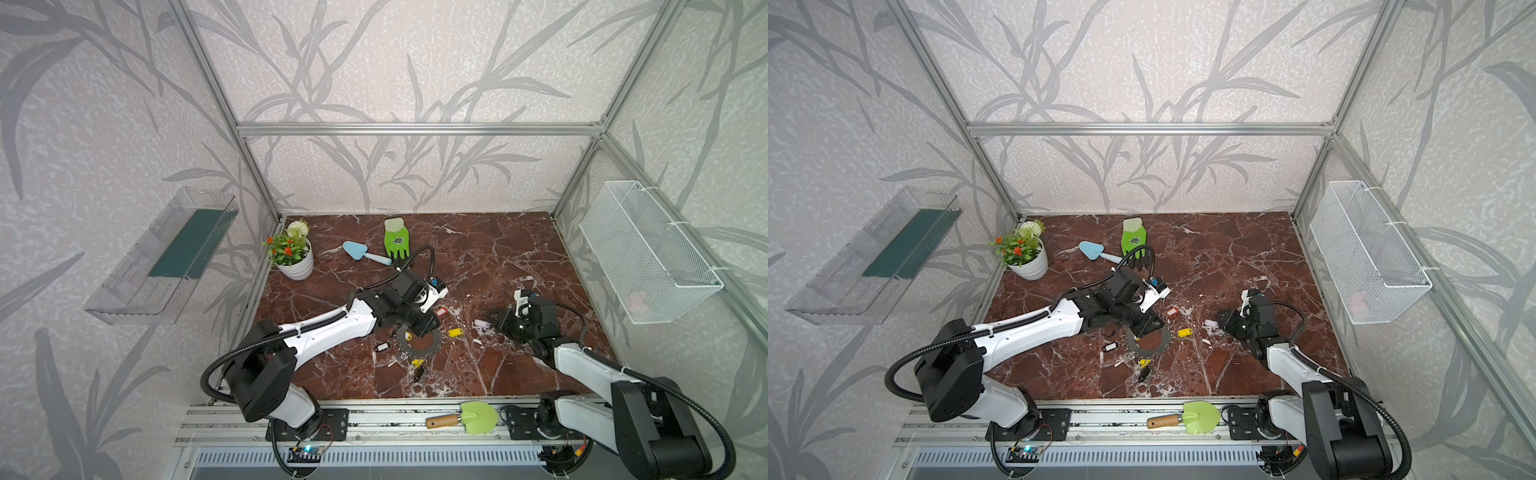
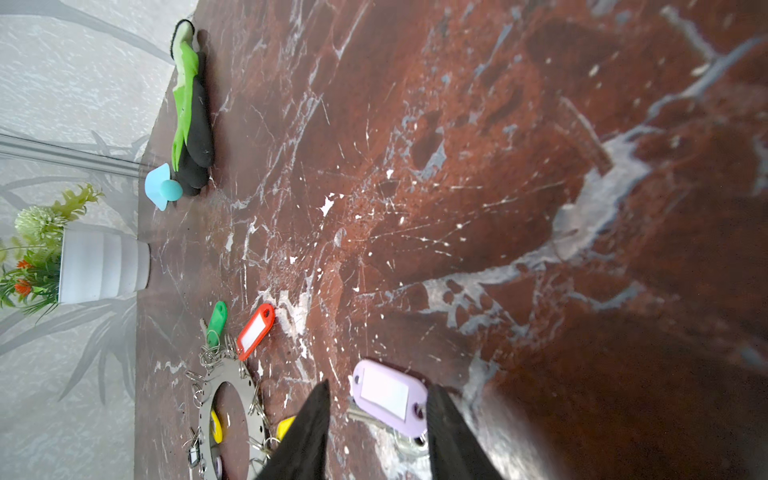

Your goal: Put the keys on the keyring

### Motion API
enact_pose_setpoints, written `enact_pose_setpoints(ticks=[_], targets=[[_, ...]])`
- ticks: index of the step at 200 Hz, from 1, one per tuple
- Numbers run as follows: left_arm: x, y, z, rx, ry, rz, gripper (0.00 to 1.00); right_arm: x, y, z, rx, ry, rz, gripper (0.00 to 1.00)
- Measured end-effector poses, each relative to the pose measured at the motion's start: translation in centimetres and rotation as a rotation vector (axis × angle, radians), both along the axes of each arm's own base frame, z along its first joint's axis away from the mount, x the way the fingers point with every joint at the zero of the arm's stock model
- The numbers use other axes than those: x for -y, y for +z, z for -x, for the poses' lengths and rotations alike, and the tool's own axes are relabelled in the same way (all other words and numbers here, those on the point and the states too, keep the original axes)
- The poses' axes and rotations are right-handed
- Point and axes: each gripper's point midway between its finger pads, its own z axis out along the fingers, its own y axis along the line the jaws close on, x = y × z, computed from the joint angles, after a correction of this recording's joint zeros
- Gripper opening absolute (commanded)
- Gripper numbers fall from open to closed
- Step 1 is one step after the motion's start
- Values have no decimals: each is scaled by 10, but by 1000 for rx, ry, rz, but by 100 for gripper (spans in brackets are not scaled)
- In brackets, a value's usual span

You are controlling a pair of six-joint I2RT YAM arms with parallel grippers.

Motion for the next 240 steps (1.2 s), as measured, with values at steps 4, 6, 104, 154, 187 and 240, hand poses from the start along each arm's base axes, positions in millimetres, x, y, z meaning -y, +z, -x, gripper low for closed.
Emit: enact_pose_setpoints(ticks=[4,6,104,154,187,240], targets=[[0,-1,-1,-2,4,-11,29,0,2,0,9,2,1,48],[0,-2,-2,-3,7,-17,29,0,4,0,13,2,-1,49],[-1,-61,-51,-91,283,-250,37,-28,45,8,119,179,48,67],[-7,-81,-77,-71,461,-336,28,-34,39,14,95,222,43,70],[-15,-96,-83,-58,512,-399,28,-36,40,18,98,240,42,70],[-14,-99,-81,-49,524,-413,35,-39,42,20,109,258,41,70]])
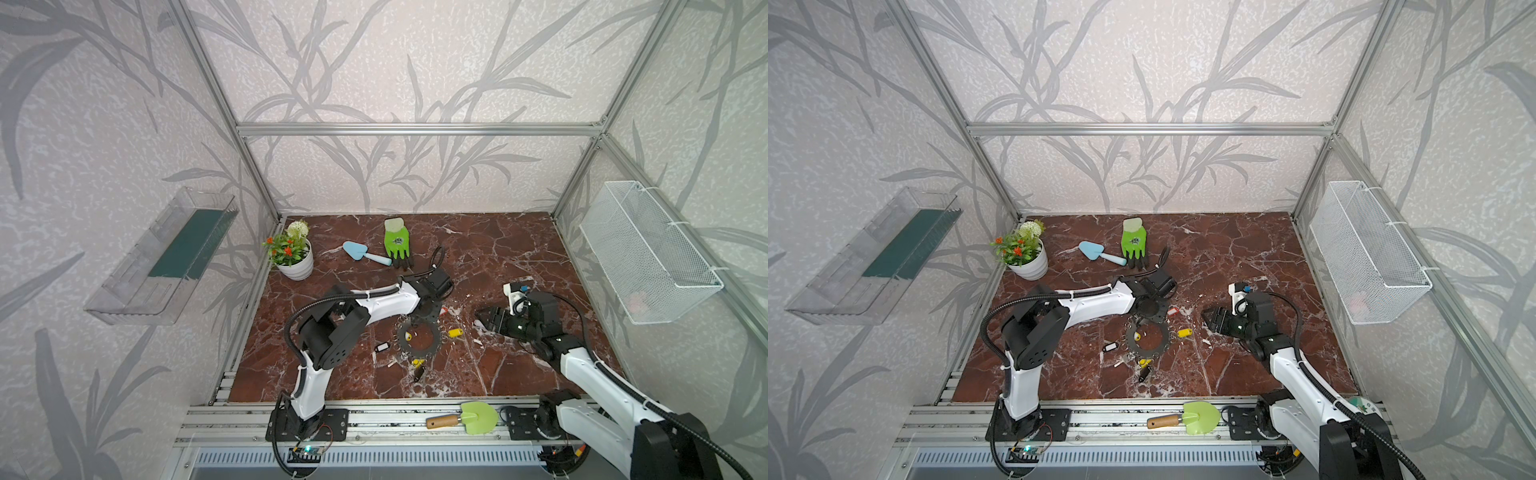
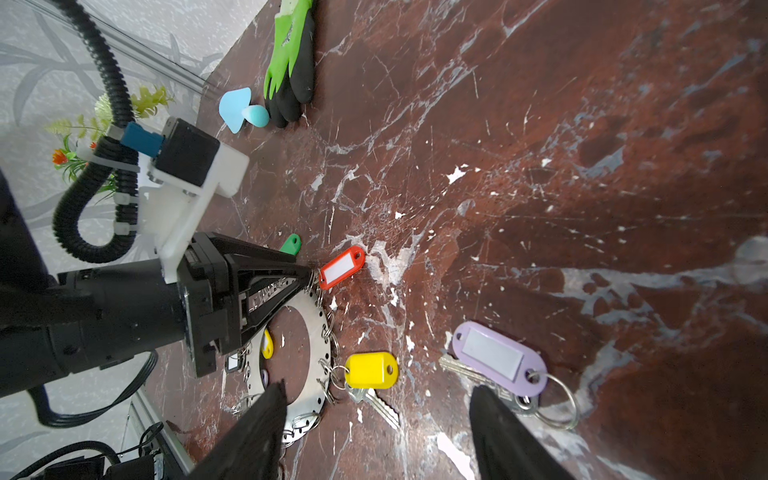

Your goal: Put the keys on the keyring

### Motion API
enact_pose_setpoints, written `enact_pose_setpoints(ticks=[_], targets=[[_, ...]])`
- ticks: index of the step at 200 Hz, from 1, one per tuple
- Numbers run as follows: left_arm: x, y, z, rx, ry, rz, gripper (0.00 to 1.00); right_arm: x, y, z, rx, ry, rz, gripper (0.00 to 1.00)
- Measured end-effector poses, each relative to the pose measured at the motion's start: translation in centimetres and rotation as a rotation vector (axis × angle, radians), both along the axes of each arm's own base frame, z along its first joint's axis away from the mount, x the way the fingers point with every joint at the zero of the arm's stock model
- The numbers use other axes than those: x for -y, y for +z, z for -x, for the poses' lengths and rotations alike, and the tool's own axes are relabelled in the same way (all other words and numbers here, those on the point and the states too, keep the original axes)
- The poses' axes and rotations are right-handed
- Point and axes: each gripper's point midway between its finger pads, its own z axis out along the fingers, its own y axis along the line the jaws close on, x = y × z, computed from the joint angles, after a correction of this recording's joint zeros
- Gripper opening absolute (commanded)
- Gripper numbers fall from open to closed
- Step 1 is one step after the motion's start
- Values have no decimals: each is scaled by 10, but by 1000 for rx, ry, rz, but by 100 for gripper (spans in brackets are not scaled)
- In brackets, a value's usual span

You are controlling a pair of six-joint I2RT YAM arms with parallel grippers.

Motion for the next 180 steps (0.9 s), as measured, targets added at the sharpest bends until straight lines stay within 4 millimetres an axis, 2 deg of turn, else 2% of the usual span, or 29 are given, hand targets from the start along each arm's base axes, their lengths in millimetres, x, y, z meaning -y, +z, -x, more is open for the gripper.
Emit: enact_pose_setpoints(ticks=[43,70,95,129,150,166,180], targets=[[2,6,0,57,-7,-26,33,-1,0,1,0,4,-4,70],[-2,21,8,124,-31,-35,33,-2,1,1,0,9,-6,71],[-2,44,21,169,-97,6,33,-6,0,3,5,33,3,72],[-3,68,42,205,-193,117,31,-28,-9,6,-34,132,40,65],[-15,72,54,197,-213,177,31,-49,-16,6,-68,211,70,62],[-25,77,58,201,-204,228,31,-64,-21,5,-88,258,79,55],[-34,84,60,210,-194,267,31,-73,-29,3,-112,278,83,55]])
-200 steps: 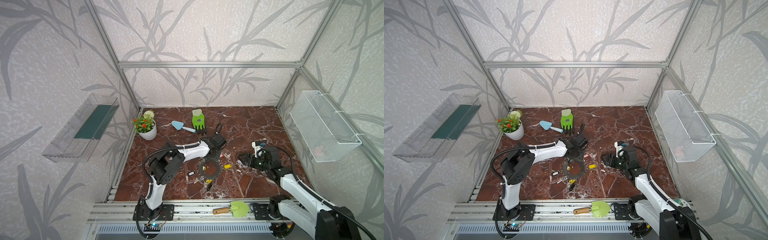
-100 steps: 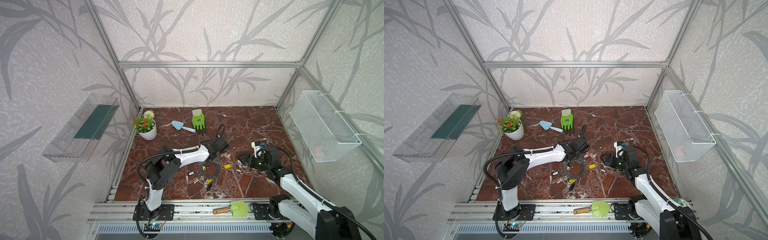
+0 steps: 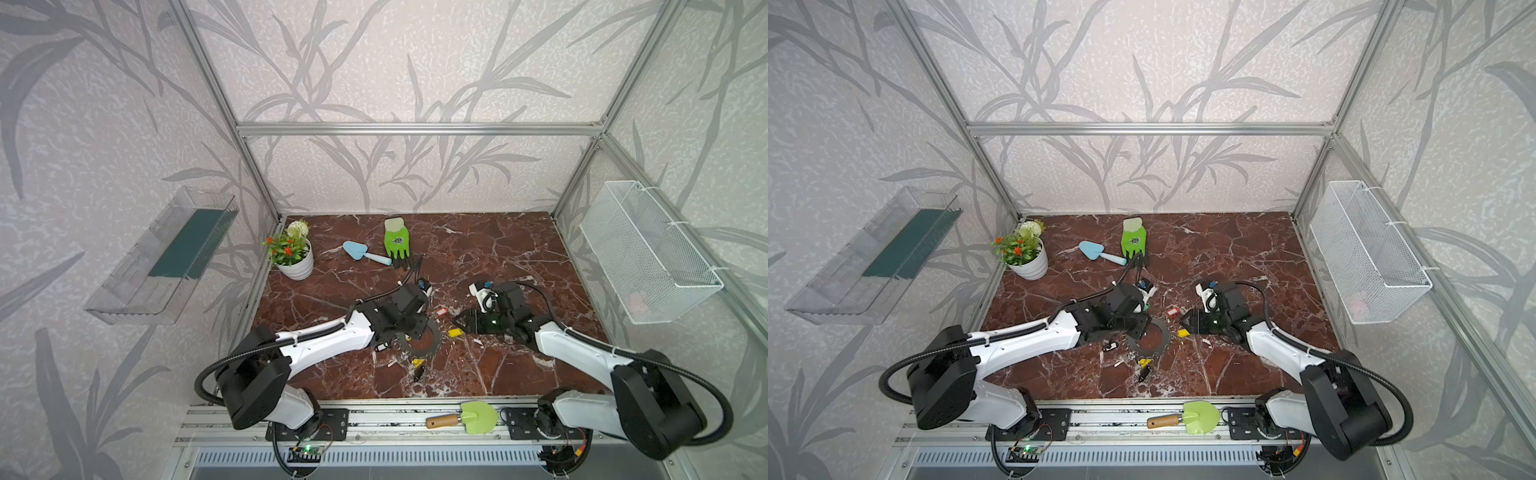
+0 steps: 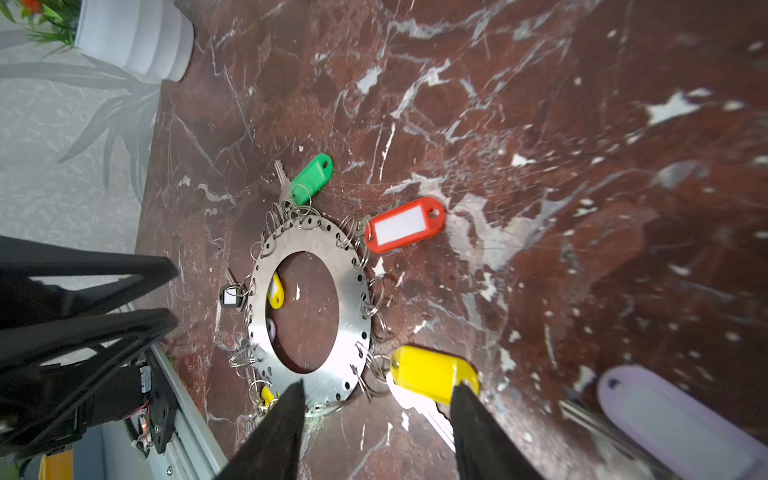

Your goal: Put the keys on the keyring

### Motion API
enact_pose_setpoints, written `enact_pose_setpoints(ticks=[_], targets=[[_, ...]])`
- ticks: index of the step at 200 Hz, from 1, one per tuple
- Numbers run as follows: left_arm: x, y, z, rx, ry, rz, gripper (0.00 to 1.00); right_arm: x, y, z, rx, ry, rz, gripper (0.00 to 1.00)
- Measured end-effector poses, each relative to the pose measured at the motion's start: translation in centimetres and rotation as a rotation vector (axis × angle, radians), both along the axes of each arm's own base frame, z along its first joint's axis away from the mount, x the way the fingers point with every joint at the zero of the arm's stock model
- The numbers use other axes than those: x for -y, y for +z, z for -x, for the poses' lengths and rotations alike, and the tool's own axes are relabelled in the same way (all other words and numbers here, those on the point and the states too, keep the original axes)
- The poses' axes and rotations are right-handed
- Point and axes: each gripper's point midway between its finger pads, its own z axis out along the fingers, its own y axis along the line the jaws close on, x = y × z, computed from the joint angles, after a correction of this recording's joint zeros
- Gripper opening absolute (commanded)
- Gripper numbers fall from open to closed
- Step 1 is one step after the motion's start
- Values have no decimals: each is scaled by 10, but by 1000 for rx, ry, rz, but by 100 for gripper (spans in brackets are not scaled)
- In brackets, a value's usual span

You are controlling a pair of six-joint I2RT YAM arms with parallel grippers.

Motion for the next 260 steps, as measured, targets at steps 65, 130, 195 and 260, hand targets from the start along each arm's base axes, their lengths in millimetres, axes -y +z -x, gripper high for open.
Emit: enact_pose_setpoints(ticks=[65,130,195,260], targets=[[-10,43,0,74,9,139,31,-26,-36,-15,-123,5,-10,45],[-24,38,3,79,29,145,30,-49,-39,-15,-144,32,-61,29],[-27,39,5,86,32,157,29,-44,-41,-16,-129,8,-12,13],[-30,39,7,91,35,162,29,-47,-36,-20,-120,4,-19,3]])
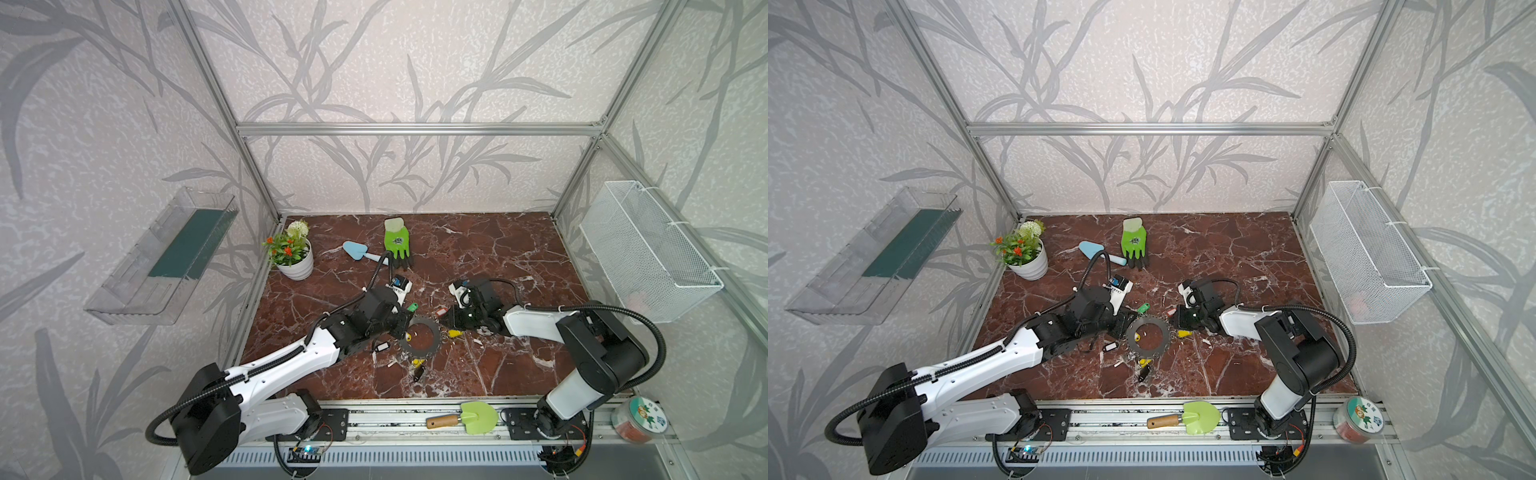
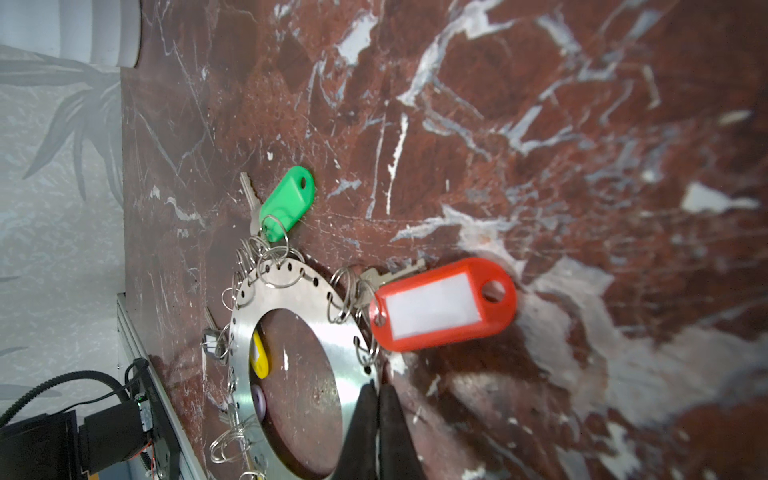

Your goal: Put the keys on the keyring

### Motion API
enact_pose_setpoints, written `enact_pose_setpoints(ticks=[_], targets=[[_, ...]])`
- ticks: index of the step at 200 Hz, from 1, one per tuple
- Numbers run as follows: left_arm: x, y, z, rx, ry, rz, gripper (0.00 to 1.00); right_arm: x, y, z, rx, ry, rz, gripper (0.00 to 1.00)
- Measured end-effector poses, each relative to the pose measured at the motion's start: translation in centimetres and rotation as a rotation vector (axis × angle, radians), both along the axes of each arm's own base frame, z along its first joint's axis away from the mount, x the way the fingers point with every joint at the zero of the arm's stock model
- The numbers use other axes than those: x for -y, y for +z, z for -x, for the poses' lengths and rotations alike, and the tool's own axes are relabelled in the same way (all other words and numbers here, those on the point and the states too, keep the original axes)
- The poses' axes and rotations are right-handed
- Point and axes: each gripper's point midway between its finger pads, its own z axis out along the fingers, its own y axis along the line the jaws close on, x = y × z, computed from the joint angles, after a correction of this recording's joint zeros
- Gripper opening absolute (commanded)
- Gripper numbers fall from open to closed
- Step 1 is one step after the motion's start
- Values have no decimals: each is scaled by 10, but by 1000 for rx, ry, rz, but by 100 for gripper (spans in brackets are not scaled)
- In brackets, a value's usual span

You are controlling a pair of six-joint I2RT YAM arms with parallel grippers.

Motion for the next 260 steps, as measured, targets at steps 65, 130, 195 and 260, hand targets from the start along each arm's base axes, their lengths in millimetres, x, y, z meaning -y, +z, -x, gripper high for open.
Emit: enact_pose_setpoints(ticks=[65,130,195,260], targets=[[-4,13,-1,31,18,25,29,-10,22,-2,52,42,-15,0],[-26,44,-11,87,98,112,35,-38,133,-18,342,150,-111,0],[-37,107,0,177,19,269,51,-43,193,-2,535,250,-186,0],[-7,163,25,273,-275,303,48,-45,252,12,744,306,-309,0]])
